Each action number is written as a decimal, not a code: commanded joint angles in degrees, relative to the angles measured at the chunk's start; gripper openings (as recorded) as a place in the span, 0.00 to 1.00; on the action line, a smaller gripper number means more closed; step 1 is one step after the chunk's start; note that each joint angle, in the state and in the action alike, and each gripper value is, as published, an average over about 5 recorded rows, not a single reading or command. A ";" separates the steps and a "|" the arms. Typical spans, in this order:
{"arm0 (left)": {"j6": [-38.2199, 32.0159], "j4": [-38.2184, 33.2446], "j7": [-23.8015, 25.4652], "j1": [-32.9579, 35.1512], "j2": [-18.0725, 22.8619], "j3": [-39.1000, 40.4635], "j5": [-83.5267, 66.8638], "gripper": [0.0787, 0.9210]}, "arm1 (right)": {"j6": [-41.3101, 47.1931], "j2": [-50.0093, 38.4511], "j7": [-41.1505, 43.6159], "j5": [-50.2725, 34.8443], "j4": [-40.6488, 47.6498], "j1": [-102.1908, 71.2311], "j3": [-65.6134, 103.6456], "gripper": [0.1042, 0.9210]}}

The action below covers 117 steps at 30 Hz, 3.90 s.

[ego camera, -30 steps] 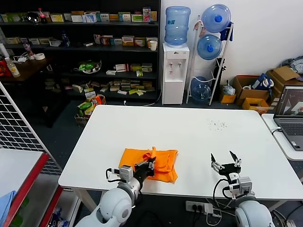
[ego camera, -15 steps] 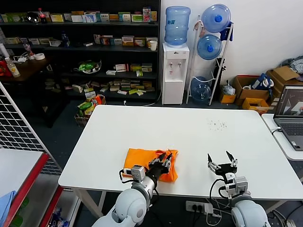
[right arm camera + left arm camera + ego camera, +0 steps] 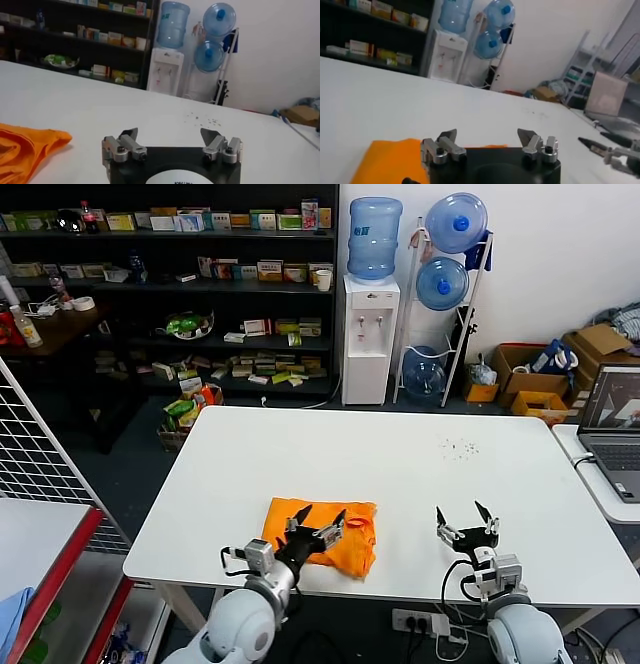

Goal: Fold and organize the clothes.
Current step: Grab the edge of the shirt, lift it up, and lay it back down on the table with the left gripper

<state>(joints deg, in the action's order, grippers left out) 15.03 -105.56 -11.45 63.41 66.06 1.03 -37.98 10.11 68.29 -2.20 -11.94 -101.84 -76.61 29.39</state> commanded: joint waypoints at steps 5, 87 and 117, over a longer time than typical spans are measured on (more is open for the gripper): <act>7.14 9.36 8.63 -2.68 -11.39 -7.28 -2.43 0.88 | -0.07 -0.34 0.60 0.01 0.42 -0.24 -0.45 0.88; 12.33 16.64 9.69 -8.55 -48.05 -20.11 -1.62 0.03 | -0.43 1.56 -0.06 -0.48 2.66 5.59 -6.33 0.88; 9.55 16.40 10.23 -11.50 -43.55 -15.95 5.72 0.03 | -1.26 2.15 0.01 0.90 3.05 3.99 -6.29 0.88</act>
<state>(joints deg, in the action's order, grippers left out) 25.13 -88.24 -1.03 51.67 21.65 -15.13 -33.82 8.80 70.37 -2.21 -11.18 -98.59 -72.46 23.14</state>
